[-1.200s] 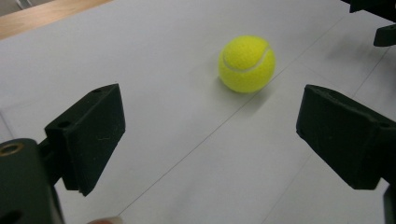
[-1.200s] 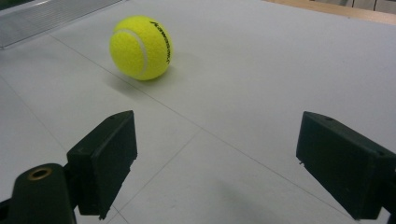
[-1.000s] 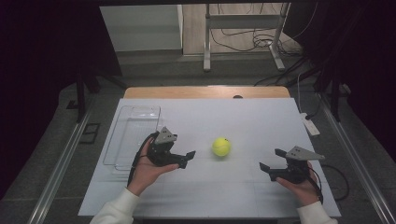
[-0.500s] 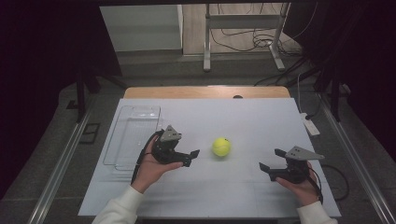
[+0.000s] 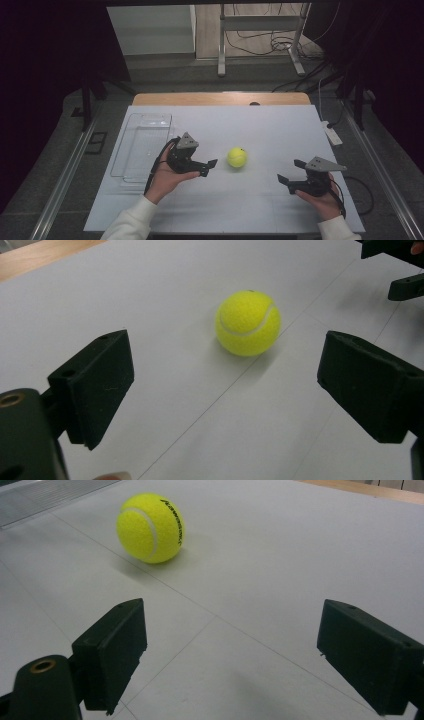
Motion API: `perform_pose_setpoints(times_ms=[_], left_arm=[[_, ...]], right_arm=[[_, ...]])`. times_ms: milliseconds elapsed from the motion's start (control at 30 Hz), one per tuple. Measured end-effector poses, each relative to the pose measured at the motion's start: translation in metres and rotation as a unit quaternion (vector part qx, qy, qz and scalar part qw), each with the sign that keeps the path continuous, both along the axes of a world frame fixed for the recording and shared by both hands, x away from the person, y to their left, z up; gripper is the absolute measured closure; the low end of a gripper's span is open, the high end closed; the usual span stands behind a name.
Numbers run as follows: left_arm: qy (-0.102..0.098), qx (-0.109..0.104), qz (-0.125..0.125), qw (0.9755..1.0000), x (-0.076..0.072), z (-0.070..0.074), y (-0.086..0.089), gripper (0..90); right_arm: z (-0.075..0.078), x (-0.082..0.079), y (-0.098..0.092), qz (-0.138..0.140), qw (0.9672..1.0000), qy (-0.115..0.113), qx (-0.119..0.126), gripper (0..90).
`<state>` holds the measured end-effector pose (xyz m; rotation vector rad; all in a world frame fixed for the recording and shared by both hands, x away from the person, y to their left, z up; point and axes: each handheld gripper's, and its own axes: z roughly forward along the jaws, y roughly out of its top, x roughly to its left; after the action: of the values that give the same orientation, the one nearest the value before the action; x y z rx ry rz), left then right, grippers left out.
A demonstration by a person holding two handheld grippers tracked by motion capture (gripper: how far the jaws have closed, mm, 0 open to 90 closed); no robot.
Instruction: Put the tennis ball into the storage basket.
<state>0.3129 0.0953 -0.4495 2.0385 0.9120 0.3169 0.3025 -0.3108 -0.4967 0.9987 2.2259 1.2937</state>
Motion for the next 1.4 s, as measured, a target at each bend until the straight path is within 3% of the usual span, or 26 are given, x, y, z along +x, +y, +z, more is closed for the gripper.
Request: perform_pose_setpoints(times_ms=[1400], left_arm=[[0.009,0.009,-0.024,0.9996,0.018,-0.001,-0.025,8.9]], right_arm=[[0.0,0.0,0.0,-0.002,1.0,-0.001,-0.003,13.1]])
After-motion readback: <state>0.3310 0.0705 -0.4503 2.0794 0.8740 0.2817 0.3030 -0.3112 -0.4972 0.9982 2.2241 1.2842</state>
